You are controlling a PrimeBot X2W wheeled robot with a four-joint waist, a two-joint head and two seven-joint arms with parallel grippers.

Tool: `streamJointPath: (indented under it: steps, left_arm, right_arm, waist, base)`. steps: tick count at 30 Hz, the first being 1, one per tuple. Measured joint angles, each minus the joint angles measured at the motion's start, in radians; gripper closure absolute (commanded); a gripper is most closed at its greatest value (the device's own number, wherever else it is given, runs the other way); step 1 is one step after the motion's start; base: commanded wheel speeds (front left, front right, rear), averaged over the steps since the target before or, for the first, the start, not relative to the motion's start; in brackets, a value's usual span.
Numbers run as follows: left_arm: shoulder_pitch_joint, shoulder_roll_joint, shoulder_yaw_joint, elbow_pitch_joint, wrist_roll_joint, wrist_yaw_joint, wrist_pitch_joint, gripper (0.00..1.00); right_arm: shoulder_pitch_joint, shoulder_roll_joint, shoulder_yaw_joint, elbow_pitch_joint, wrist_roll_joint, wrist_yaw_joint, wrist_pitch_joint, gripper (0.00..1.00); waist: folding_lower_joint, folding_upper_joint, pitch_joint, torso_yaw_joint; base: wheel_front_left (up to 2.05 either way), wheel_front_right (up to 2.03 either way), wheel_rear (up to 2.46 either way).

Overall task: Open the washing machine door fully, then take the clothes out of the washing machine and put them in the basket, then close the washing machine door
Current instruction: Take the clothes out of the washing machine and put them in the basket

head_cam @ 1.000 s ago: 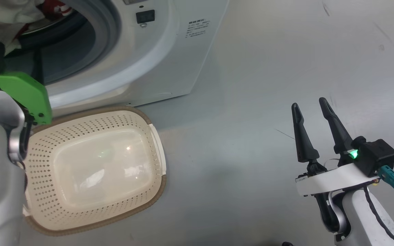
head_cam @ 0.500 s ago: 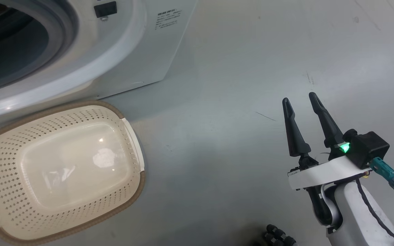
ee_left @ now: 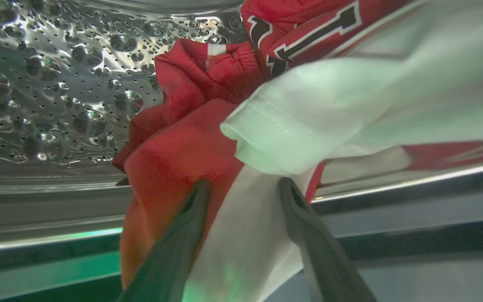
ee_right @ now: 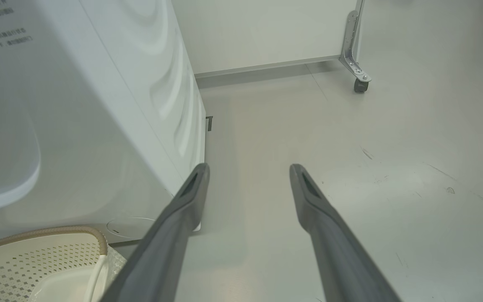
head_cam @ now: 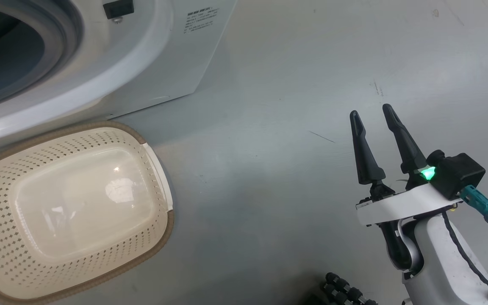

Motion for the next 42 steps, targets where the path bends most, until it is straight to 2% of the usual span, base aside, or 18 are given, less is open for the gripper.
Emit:
streamJointPath:
  steps: [1, 2, 3, 4, 12, 19, 32, 42]
  left_arm:
    - [-0.002, 0.0, 0.001, 0.003, -0.001, 0.003, 0.005, 0.46]
    - [-0.004, 0.0, 0.002, 0.005, -0.004, 0.003, 0.012, 0.58]
    - [-0.006, 0.0, 0.002, 0.007, -0.006, 0.006, 0.018, 0.75]
    - [-0.007, 0.0, 0.003, 0.008, -0.009, 0.007, 0.022, 0.98]
    - [-0.01, -0.005, 0.024, 0.007, -0.026, 0.017, 0.023, 1.0]
    - [0.009, -0.037, 0.034, -0.017, -0.036, 0.025, -0.051, 1.0]
    - [0.105, -0.11, 0.07, -0.103, -0.05, 0.052, -0.255, 1.0]
    - [0.216, -0.195, 0.072, -0.175, -0.05, 0.062, -0.424, 1.0]
  right_arm:
    - [-0.002, 0.001, -0.001, 0.001, 0.0, 0.0, 0.0, 0.0]
    - [-0.005, 0.002, -0.004, 0.001, 0.0, 0.0, 0.0, 0.0]
    - [-0.007, 0.002, -0.007, 0.001, 0.0, 0.0, 0.0, 0.0]
    - [-0.008, 0.003, -0.009, 0.001, 0.0, 0.0, 0.0, 0.0]
    - [-0.013, 0.011, -0.029, 0.004, -0.007, 0.012, 0.0, 0.0]
    - [-0.014, 0.013, -0.059, 0.007, -0.02, 0.017, 0.0, 0.0]
    - [-0.014, 0.012, -0.087, 0.01, -0.046, 0.026, 0.0, 0.0]
    - [-0.01, -0.001, -0.118, 0.013, -0.065, 0.026, 0.0, 0.0]
  waist:
    - [0.0, 0.0, 0.0, 0.0]
    - [0.0, 0.0, 0.0, 0.0]
    - [-0.0001, 0.0, 0.0, 0.0]
    - [0.0, 0.0, 0.0, 0.0]
    - [0.0, 0.0, 0.0, 0.003]
    - [0.0, 0.0, -0.009, 0.02]
    - [-0.0001, 0.0, -0.035, 0.072]
    - [-0.0001, 0.0, -0.081, 0.11]
  base:
    - [0.0, 0.0, 0.0]
    - [0.0, 0.0, 0.0]
    - [0.0, 0.0, 0.0]
    - [0.0, 0.0, 0.0]
    - [0.0, 0.0, 0.0]
    - [0.0, 0.0, 0.0]
    - [0.0, 0.0, 0.0]
    - [0.0, 0.0, 0.0]
